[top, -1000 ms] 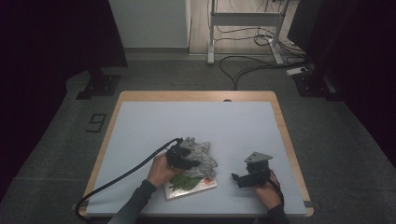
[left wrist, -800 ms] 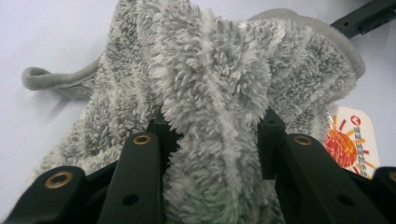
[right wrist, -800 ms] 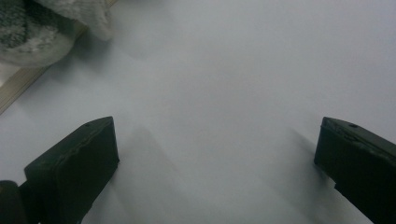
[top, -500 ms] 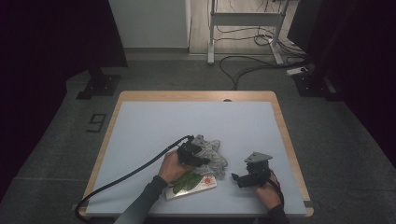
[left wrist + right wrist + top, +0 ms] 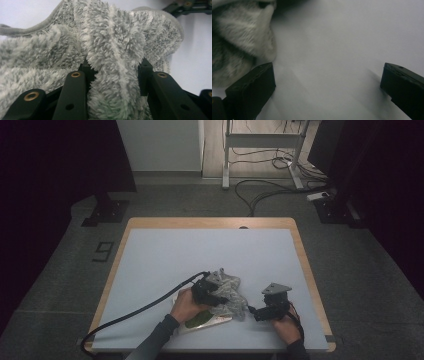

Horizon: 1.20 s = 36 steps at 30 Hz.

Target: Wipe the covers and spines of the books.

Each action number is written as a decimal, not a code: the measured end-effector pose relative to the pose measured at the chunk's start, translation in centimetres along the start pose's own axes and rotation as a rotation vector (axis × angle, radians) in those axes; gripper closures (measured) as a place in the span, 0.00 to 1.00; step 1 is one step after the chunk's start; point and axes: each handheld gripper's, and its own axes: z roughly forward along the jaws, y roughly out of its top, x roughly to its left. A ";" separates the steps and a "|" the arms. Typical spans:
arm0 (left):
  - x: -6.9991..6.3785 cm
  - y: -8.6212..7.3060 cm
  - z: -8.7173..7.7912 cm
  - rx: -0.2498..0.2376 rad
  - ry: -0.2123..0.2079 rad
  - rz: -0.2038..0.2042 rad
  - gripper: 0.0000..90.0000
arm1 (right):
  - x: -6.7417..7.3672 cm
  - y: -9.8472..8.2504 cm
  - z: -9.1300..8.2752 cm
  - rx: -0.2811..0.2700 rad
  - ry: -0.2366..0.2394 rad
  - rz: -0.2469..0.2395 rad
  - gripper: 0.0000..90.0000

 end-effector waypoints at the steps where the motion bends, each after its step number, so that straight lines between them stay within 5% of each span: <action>1: -0.2 0.0 0.0 -0.002 -0.001 0.003 0.69 | 0.0 0.0 0.0 0.000 0.000 0.000 0.00; 6: -0.3 -0.5 -0.4 0.000 -0.003 0.013 0.69 | 0.0 0.0 0.0 -0.001 0.000 -0.002 0.00; 16: 0.6 -3.1 -2.5 -0.019 -0.021 -0.029 0.69 | 0.0 0.0 0.0 -0.001 0.000 -0.004 0.00; 36: 0.3 -7.0 -6.1 -0.021 0.021 -0.072 0.69 | 0.0 0.0 0.0 -0.002 0.000 -0.006 0.00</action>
